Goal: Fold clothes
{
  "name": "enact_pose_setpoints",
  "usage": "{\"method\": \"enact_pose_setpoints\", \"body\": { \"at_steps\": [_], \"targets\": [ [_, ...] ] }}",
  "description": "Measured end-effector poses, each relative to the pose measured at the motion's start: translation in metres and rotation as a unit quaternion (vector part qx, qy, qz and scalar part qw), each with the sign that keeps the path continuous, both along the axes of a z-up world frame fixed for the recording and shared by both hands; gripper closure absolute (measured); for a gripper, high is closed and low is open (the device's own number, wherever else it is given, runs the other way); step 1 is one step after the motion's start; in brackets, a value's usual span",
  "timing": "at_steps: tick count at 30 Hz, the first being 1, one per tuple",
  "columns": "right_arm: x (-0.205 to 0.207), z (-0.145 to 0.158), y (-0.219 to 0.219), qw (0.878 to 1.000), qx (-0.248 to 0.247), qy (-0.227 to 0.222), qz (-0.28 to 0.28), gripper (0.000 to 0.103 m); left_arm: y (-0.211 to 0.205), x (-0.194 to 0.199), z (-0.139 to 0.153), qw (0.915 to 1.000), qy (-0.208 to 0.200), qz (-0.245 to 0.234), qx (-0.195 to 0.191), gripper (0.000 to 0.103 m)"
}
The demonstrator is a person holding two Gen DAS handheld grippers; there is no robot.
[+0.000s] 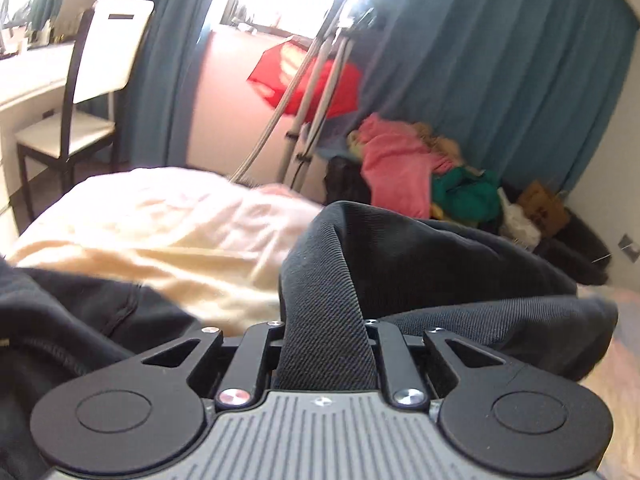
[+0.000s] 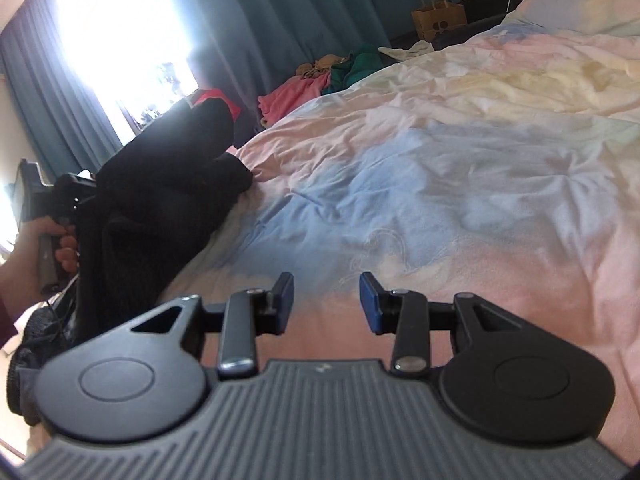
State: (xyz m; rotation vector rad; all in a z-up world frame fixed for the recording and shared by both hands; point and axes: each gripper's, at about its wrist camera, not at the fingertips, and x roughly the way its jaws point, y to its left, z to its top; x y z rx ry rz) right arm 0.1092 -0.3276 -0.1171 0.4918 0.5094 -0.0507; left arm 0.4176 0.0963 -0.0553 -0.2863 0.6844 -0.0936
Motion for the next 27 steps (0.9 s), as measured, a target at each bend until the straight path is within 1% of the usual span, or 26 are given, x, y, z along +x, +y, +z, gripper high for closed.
{"method": "enact_pose_setpoints", "body": {
  "at_steps": [1,3,5,6,8,9,10,11,13,16,19,22,25,27],
  "targets": [
    [0.003,-0.001,0.002,1.000,0.001,0.001,0.005,0.063,0.007,-0.005,-0.004,1.0000,-0.004,-0.001,-0.008,0.088],
    [0.008,-0.004,0.007,1.000,0.001,0.000,0.016,0.063,0.019,-0.015,-0.012,0.9996,-0.013,-0.002,-0.025,0.077],
    [0.012,-0.005,0.011,1.000,-0.002,0.000,0.025,0.063,0.027,-0.027,-0.006,0.9982,-0.019,-0.011,-0.056,0.066],
    [0.013,-0.006,0.013,0.999,-0.002,-0.001,0.032,0.063,0.028,-0.036,0.000,0.9980,-0.021,-0.018,-0.057,0.063],
    [0.016,-0.006,0.017,0.999,0.001,-0.002,0.044,0.063,0.027,-0.062,0.016,0.9979,-0.036,-0.031,-0.044,0.045],
    [0.016,-0.006,0.019,0.999,0.003,-0.004,0.049,0.063,0.027,-0.077,0.024,0.9976,-0.044,-0.038,-0.038,0.040],
    [0.016,-0.006,0.022,0.998,0.004,-0.006,0.055,0.063,0.026,-0.102,0.031,0.9970,-0.057,-0.038,-0.034,0.030],
    [0.016,-0.005,0.024,0.998,0.004,-0.008,0.062,0.063,0.025,-0.128,0.038,0.9963,-0.071,-0.039,-0.030,0.022],
    [0.013,-0.003,0.029,0.997,0.004,-0.012,0.073,0.063,0.020,-0.176,0.049,0.9945,-0.091,-0.045,-0.025,0.019],
    [0.006,0.003,0.034,0.995,0.006,-0.026,0.094,0.063,0.002,-0.238,0.054,0.9939,-0.096,-0.054,-0.007,0.019],
    [-0.008,0.013,0.039,0.993,-0.002,-0.051,0.107,0.063,-0.012,-0.302,0.053,0.9930,-0.102,-0.059,-0.006,0.019],
    [-0.022,0.022,0.043,0.990,-0.004,-0.073,0.117,0.063,-0.027,-0.355,0.048,0.9920,-0.112,-0.058,0.007,0.019],
    [-0.037,0.031,0.048,0.987,-0.007,-0.093,0.129,0.063,-0.041,-0.375,0.043,0.9912,-0.118,-0.058,0.015,0.019],
    [-0.043,0.034,0.052,0.985,-0.004,-0.096,0.140,0.063,-0.046,-0.381,0.036,0.9919,-0.112,-0.055,0.021,0.019]
  ]
}}
